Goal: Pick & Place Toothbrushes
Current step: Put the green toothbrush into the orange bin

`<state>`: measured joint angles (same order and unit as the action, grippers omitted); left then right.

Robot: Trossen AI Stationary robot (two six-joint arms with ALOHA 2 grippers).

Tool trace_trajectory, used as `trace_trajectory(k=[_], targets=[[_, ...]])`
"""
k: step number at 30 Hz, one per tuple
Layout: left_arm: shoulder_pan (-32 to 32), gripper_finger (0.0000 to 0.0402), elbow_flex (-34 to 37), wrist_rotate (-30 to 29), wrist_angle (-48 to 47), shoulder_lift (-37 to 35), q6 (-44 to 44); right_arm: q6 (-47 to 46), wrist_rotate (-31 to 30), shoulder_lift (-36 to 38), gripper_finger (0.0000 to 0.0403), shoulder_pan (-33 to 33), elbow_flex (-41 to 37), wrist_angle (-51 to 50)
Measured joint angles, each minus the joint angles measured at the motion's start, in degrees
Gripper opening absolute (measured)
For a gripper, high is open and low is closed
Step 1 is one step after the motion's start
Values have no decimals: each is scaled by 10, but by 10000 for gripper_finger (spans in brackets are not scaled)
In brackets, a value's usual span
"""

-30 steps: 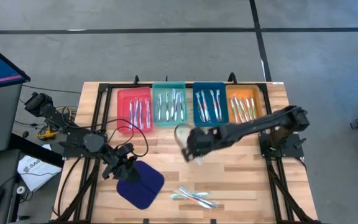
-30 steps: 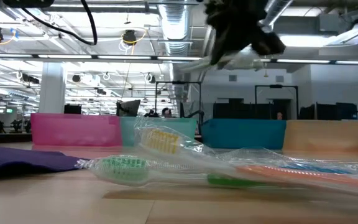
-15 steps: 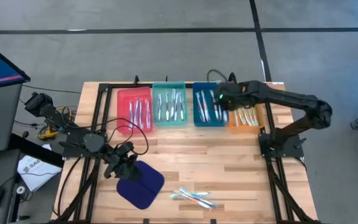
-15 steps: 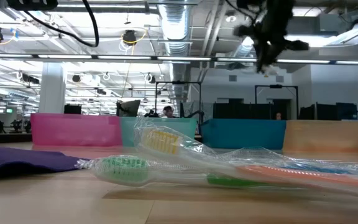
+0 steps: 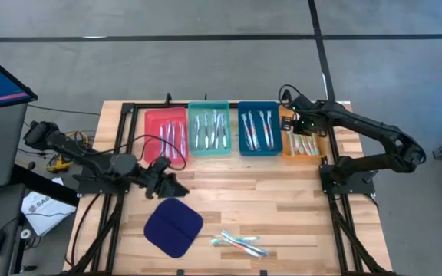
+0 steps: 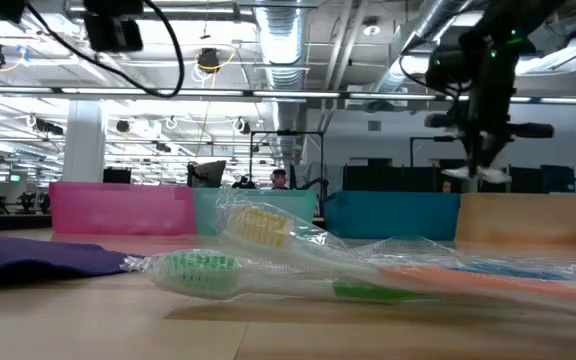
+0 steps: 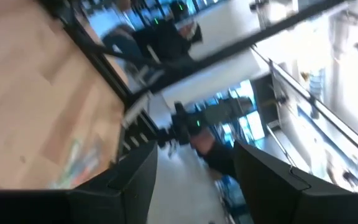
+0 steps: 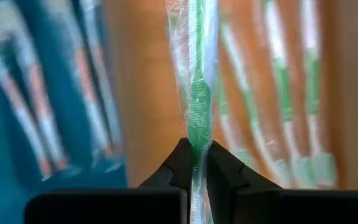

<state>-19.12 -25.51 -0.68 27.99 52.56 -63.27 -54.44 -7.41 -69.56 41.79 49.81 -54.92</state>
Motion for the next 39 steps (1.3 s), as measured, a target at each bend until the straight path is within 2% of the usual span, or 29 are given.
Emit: trace_trajectory(k=[7,15,21,31,34,39], targets=[[61,204,0,1,0,0,3,41,-15,0,16,75,-29,-1],[71,204,0,17,0,0,3,105,-17,-1,16,136,-68,-17],[71,204,0,17,0,0,4,122,-30,-17,16,155,-93,-14],[83,204,0,18,-1,0,-9,160,-45,-104,16,138,-102,14],[83,204,0,18,-1,0,-14,154,-45,-118,34,137,-102,22],[83,204,0,18,-1,0,-17,123,-45,-126,104,138,-102,18]])
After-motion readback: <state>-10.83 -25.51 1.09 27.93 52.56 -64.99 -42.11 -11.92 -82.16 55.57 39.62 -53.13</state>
